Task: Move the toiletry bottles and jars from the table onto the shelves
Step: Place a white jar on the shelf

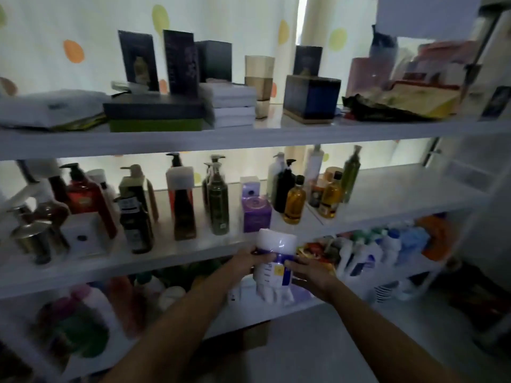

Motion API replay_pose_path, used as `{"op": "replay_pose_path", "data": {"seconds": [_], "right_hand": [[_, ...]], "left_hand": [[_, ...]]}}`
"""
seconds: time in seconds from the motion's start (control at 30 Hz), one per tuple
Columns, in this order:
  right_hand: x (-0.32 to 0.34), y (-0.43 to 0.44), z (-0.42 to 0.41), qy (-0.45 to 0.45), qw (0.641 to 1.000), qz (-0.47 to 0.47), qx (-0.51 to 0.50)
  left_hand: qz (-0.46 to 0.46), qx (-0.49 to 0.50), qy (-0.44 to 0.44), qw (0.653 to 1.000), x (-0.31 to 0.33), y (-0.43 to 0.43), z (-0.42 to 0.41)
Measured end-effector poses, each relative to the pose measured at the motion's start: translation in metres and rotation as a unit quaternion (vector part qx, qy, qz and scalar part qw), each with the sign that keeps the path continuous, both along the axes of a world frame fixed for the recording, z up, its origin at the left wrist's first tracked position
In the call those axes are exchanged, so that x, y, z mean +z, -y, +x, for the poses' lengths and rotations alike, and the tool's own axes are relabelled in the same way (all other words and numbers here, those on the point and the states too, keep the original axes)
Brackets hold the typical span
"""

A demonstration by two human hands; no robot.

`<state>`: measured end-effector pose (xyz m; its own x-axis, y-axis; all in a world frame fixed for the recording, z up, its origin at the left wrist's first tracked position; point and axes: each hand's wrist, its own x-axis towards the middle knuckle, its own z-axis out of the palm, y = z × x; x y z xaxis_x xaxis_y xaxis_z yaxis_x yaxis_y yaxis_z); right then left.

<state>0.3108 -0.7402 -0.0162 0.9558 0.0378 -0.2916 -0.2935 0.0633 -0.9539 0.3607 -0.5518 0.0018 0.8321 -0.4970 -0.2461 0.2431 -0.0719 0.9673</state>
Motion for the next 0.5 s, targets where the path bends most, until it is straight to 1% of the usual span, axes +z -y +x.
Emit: {"op": "replay_pose_path", "data": {"seconds": [0.13,0.2,0.27,0.37,0.5], "right_hand": [[-0.001,0.088,-0.028,-0.011,0.996,0.003,-0.091],[0.002,0.125,-0.038,-0.014,0.992,-0.001,-0.127],[0.004,0.156,-0.046,-0.011,0.988,-0.003,-0.152],[-0.002,0.193,-0.051,-0.014,0.981,0.002,-0.191],[-0.014,0.235,-0.042,-0.009,0.977,0.009,-0.211]], "left_hand": [[0.029,-0.065,0.025,0.997,0.002,0.101,-0.005],[0.022,-0.098,0.037,0.994,0.003,0.143,-0.005],[0.010,-0.123,0.053,0.991,0.000,0.178,-0.004],[0.029,-0.147,0.045,0.988,-0.008,0.221,0.003],[0.021,-0.161,0.039,0.986,-0.021,0.273,0.019]]}}
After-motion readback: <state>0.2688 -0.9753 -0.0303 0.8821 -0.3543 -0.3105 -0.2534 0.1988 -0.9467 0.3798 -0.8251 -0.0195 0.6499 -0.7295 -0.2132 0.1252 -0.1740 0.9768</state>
